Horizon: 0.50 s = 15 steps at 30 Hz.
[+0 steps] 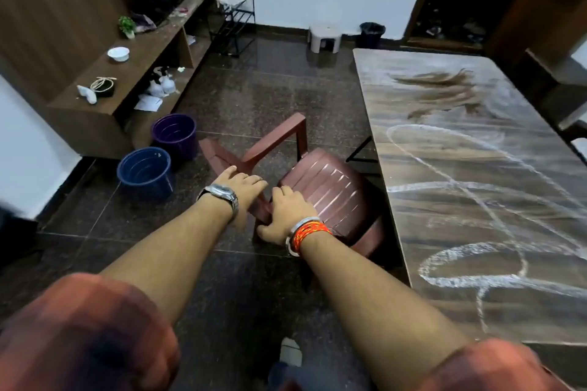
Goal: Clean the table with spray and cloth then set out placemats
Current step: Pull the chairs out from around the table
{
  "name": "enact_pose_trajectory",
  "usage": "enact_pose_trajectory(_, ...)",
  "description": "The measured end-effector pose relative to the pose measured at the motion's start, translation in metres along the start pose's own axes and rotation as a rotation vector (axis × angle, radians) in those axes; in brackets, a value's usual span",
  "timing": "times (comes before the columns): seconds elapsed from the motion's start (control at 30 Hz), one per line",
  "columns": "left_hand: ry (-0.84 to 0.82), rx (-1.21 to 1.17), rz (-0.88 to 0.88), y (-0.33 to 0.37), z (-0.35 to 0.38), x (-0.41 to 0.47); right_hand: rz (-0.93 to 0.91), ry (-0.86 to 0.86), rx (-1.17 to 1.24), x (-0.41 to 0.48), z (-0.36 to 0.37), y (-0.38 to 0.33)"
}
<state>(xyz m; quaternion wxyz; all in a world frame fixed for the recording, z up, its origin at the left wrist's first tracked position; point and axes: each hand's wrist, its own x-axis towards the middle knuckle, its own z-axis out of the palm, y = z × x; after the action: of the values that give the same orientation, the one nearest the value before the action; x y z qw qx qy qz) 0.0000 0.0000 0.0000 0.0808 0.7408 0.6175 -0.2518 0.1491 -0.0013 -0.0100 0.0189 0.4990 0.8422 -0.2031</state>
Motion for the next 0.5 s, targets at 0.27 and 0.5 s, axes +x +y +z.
enact_pose_trajectory(0.27,0.022,-0.064,0.096,-0.029,0.020,0.032,0.091,-0.096,-0.028,0.043,0.024,-0.019)
enact_pose_trajectory(0.5,0.205,0.016,0.279,-0.053,0.035,0.059,0.303,-0.079,0.087,0.061,0.035,-0.045)
